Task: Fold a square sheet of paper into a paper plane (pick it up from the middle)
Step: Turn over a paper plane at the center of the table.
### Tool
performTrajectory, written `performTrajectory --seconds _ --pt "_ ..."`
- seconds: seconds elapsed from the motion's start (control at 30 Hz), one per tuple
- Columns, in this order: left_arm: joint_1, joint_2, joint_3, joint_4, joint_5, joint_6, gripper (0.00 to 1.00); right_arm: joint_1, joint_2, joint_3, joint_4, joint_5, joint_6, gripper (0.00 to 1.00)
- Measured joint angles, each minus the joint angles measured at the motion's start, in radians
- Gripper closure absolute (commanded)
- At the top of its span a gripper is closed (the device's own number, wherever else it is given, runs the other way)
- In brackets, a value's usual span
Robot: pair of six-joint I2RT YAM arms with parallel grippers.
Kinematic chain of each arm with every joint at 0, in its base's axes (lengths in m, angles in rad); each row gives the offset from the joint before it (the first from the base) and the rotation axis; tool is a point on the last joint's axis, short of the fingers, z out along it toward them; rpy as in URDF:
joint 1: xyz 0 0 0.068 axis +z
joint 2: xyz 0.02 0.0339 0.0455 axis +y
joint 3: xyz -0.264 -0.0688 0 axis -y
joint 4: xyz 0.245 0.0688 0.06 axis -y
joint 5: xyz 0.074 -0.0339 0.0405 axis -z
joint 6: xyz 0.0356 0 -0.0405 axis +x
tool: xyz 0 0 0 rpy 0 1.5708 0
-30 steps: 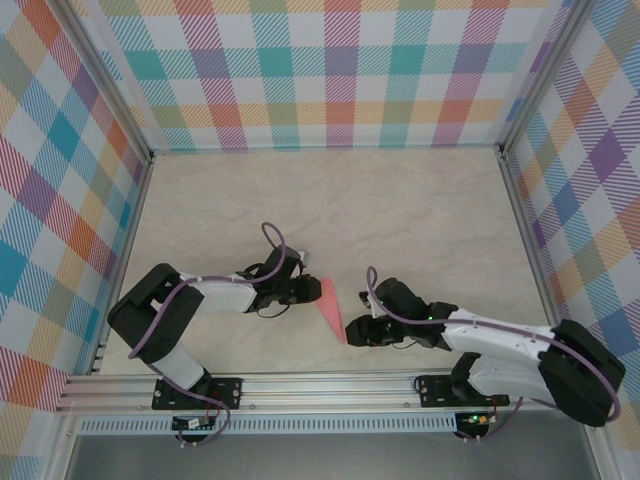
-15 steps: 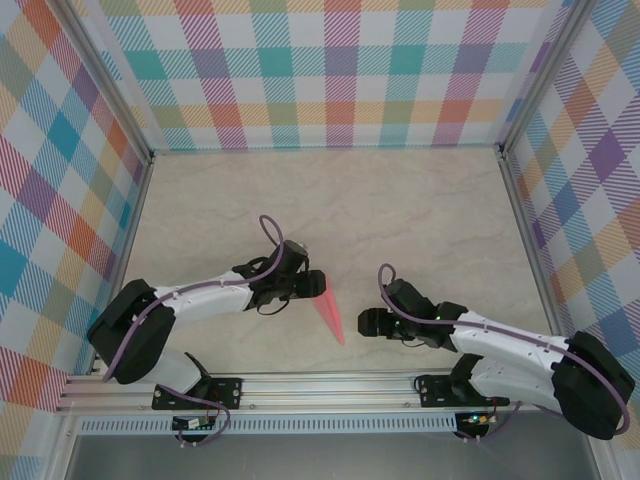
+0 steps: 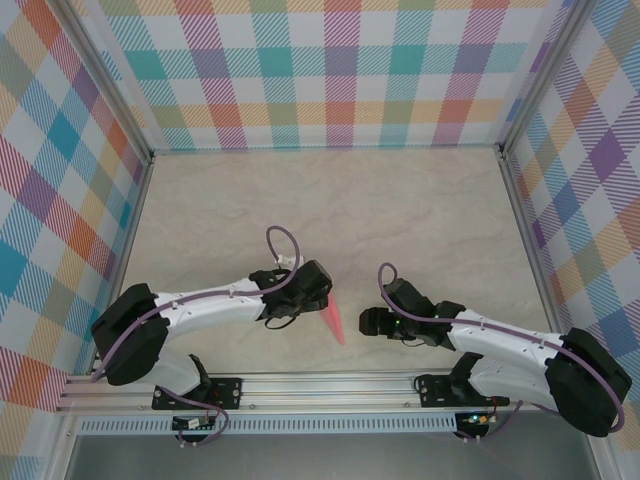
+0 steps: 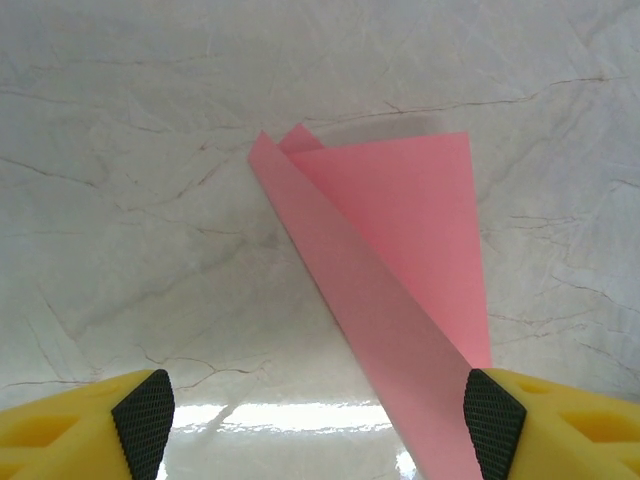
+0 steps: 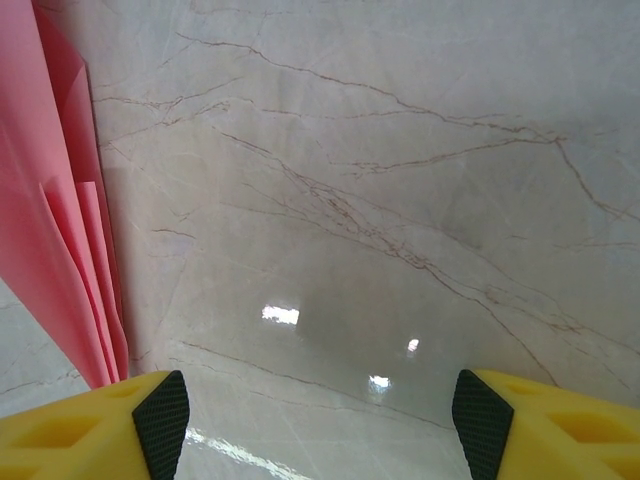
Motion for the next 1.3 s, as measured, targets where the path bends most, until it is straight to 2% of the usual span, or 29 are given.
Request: performTrajectory --seconds 0.27,0.67,0.73,0.87,0.97,1.17,1.3 --pt "0.000 0.083 0.036 0.052 0.045 -0.045 0.21 0.000 0.000 -0.008 0.013 -0.002 0.001 0.25" --pt "0.000 0.090 0.047 0.075 0.061 -0.049 0.20 -0.004 -0.001 -0.011 0.020 -0.007 0.003 0.24" --pt "0.000 0.092 0.048 0.077 0.065 -0.050 0.26 -0.005 -0.001 -0.011 0.022 -0.010 0.003 0.24" --pt "-0.001 0.098 0.048 0.080 0.066 -0.058 0.47 -0.006 -0.001 -0.013 0.024 -0.018 0.003 0.24" --pt "-0.001 0.098 0.048 0.080 0.062 -0.063 0.58 -0.007 -0.005 -0.013 0.024 -0.025 0.000 0.25" --pt "-0.001 0.086 0.034 0.090 0.056 -0.066 0.77 -0.007 -0.001 -0.006 0.009 -0.029 -0.021 0.29" --pt "-0.001 0.058 -0.007 0.106 0.056 -0.068 0.83 -0.008 0.025 0.018 0.004 -0.048 -0.043 0.30"
